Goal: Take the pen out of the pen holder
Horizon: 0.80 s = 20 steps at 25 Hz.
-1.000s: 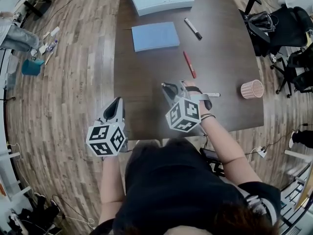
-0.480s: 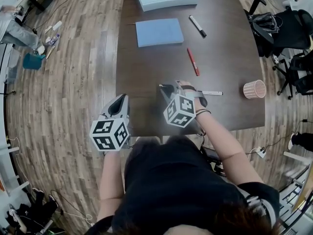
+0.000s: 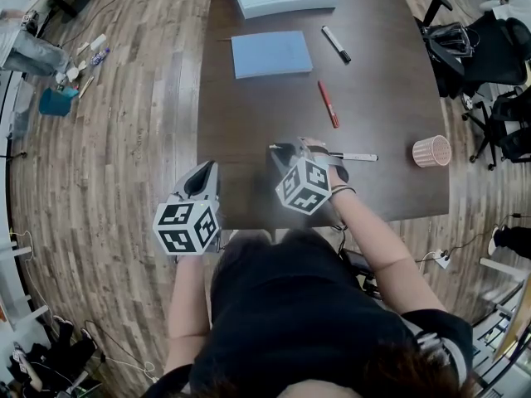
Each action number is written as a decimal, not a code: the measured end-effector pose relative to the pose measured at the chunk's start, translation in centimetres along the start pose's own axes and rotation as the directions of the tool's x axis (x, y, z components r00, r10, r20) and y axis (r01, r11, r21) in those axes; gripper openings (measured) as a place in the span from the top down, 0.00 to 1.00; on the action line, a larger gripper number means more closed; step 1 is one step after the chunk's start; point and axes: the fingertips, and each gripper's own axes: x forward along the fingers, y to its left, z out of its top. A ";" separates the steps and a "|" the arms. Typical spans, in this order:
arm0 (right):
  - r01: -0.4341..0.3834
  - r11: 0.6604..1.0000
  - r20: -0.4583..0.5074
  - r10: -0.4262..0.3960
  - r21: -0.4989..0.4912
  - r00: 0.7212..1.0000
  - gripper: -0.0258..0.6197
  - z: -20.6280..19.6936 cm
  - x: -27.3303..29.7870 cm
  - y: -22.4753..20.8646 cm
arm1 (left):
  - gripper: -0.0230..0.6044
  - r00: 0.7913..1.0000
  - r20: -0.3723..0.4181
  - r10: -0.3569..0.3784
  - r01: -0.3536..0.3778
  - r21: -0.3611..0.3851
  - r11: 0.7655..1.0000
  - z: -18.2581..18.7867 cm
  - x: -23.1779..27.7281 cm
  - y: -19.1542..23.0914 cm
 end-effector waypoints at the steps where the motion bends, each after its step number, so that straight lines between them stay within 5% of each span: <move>1: -0.001 1.000 0.003 0.001 0.007 1.000 0.87 0.0 -0.1 0.0 | 0.92 1.000 -0.001 0.000 0.000 0.001 1.000 0.0 0.0 -0.1; 20: 0.063 0.978 0.083 -0.080 0.198 0.993 0.90 0.7 -5.3 -1.7 | 0.92 0.999 0.014 -0.029 0.028 0.027 0.999 0.4 0.8 -1.2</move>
